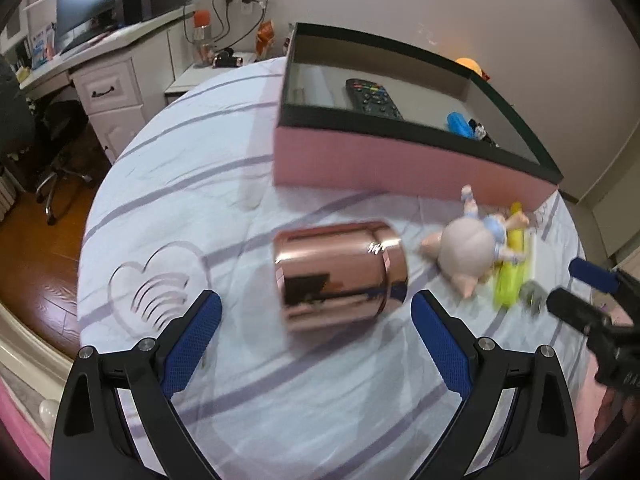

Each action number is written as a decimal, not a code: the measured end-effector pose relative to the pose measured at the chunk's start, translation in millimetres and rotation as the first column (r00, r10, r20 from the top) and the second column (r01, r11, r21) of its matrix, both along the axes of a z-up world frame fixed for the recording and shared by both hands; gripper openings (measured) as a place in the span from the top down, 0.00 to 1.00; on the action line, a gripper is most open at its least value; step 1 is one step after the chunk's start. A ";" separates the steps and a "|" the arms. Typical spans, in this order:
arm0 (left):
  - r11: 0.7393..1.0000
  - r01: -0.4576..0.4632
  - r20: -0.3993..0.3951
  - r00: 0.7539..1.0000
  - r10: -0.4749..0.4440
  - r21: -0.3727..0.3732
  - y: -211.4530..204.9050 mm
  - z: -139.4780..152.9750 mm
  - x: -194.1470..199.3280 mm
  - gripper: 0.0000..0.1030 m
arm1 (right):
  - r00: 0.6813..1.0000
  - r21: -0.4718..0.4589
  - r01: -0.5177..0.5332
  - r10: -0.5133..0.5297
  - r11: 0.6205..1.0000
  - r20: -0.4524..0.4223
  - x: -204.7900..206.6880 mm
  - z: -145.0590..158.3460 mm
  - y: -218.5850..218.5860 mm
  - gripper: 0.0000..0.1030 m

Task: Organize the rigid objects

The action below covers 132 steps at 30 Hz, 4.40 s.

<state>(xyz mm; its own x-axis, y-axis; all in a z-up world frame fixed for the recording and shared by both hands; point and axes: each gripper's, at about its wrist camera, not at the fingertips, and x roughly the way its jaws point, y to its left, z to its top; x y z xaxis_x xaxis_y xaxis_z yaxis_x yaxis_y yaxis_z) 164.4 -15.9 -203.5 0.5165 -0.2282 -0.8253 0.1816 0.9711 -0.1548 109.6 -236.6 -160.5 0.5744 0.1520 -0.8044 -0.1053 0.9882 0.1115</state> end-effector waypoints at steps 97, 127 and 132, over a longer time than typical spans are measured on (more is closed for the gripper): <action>0.996 -0.035 0.080 0.996 0.041 -0.080 89.5 16.6 -38.4 0.06 | 0.937 -0.013 -0.348 0.348 0.937 0.032 48.2 4.1 136.9 0.45; 0.996 0.071 0.138 0.988 -0.062 -0.055 -12.7 56.3 83.1 0.06 | 0.985 -0.143 -0.167 0.158 0.975 -0.073 249.7 20.6 -19.0 0.45; 0.994 0.096 0.122 0.989 -0.089 -0.053 -27.1 50.8 91.3 0.05 | 0.970 -0.194 -0.217 0.189 0.957 -0.154 266.6 4.1 -26.2 0.46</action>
<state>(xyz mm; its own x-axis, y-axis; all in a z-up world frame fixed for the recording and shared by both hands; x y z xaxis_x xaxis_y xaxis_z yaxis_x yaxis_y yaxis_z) 255.7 -43.0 -152.7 0.5845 -0.3259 -0.7431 0.2912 0.9390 -0.1829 376.2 -262.8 -156.4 0.4353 0.0754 -0.8971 -0.3040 0.9503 -0.0676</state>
